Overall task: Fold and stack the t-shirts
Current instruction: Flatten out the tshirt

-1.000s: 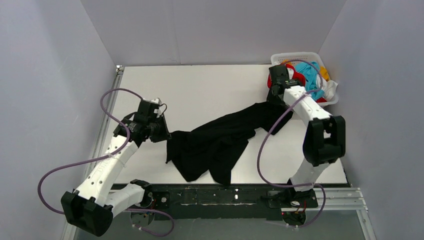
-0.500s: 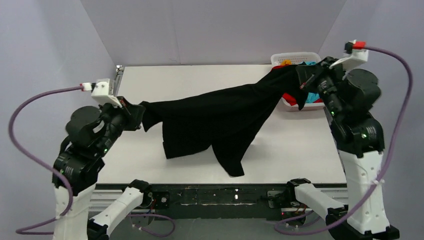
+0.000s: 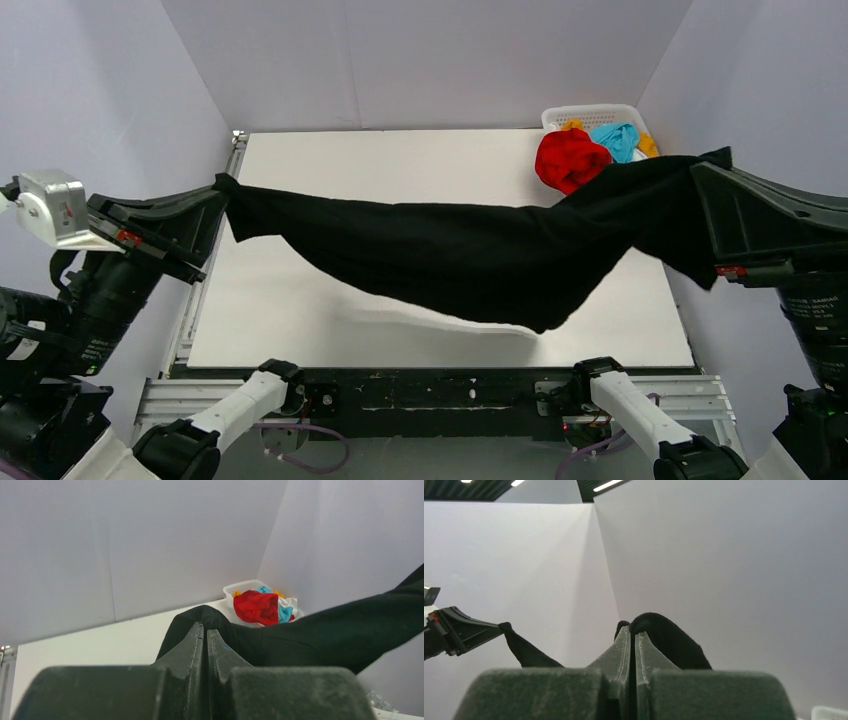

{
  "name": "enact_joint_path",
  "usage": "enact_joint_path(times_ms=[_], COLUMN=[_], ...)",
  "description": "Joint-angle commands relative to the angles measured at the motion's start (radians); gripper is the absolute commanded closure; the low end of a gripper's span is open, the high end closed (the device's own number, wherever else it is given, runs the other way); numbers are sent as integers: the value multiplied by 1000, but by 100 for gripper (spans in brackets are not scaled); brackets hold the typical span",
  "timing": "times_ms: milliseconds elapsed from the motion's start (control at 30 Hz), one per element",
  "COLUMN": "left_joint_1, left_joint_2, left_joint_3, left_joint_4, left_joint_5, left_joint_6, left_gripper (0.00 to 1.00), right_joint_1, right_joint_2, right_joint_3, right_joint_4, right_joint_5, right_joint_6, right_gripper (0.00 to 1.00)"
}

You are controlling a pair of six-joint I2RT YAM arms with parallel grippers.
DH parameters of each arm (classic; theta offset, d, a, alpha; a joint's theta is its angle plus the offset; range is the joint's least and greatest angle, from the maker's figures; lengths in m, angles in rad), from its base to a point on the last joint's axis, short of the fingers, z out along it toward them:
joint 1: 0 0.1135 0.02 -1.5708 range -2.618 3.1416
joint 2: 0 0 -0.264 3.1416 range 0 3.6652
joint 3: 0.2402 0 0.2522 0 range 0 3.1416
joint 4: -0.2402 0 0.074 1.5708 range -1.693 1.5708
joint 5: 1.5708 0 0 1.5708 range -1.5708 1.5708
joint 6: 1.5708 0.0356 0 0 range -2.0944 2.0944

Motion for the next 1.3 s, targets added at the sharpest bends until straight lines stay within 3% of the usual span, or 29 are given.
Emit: enact_joint_path(times_ms=[0, 167, 267, 300, 367, 400, 433, 467, 500, 600, 733, 800, 833, 867, 1033, 1167, 1267], left_joint_1=[-3, -3, -2, 40, 216, 264, 275, 276, 275, 275, 275, 274, 242, 218, 61, 45, 45], left_joint_2=[108, 187, 292, 389, 538, 601, 669, 721, 734, 716, 627, 562, 446, 403, 212, 126, 145], left_joint_3=[121, 79, -131, -247, -323, -398, -472, -523, -548, -603, -748, -860, -1078, -1150, -1423, -1598, -1666], left_joint_4=[59, 105, 225, 284, 207, 205, 214, 195, 166, 89, 65, 99, 177, 203, 198, 240, 318], left_joint_5=[31, -141, -487, -569, -452, -404, -365, -325, -335, -304, -149, 1, 157, 195, 185, 146, 133], left_joint_6=[38, 118, 285, 324, 126, 57, 46, 17, -22, -114, -267, -358, -500, -531, -616, -663, -678], left_gripper=[100, 100, 100, 100, 100, 90, 6, 2, 2, 2, 2, 2, 2, 2, 2, 2, 2], right_joint_1=[0, 0, 0, 0, -4, -4, -4, -4, -2, 12, 50, 86, 151, 170, 237, 246, 253], right_joint_2=[41, 120, 302, 416, 572, 668, 850, 1054, 1127, 1209, 1144, 1092, 1048, 1035, 1067, 1109, 1116], right_joint_3=[26, -29, -143, -252, -326, -325, -264, -86, -2, 39, -101, -179, -311, -350, -461, -525, -591], right_joint_4=[102, 142, 203, 293, 382, 386, 325, 140, 53, -27, 24, 46, 84, 95, 112, 136, 171], right_joint_5=[-35, 19, 180, 234, 201, 161, 195, 234, 233, 275, 259, 250, 247, 246, 251, 247, 247], right_joint_6=[12, -29, -95, -156, -201, -231, -254, -282, -293, -285, -275, -271, -251, -237, -138, -52, -9], right_gripper=[99, 99, 99, 99, 99, 99, 71, 32, 23, 18, 16, 15, 15, 15, 15, 15, 15])
